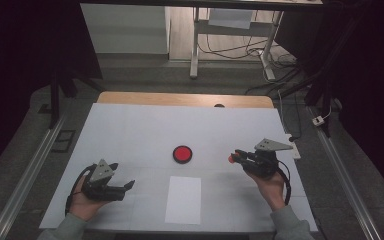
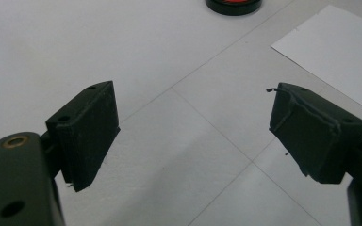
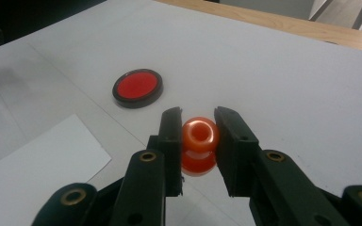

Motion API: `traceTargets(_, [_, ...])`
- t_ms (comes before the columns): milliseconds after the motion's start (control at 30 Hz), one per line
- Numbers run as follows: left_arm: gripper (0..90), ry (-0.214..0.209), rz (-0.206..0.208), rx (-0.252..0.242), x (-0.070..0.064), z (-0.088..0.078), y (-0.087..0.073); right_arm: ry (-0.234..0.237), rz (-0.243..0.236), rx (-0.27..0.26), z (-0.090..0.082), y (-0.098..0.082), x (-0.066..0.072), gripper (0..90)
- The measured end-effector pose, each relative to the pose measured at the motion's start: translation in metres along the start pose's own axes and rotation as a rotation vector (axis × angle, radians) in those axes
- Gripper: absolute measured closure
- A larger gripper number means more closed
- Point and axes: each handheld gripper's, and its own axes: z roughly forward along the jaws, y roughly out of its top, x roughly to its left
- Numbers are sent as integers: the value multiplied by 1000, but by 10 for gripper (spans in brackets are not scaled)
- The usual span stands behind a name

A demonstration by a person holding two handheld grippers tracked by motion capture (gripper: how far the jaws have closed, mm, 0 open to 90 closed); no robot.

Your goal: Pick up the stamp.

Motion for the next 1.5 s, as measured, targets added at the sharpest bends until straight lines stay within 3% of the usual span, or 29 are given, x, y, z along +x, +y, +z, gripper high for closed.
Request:
traceTargets(667, [162,-1,-2,5,-1,2,0,50,2,-11,11,4,14,719])
traceTargets(1500, [163,-4,3,9,-2,3,1,130,-67,-15,36,11,51,718])
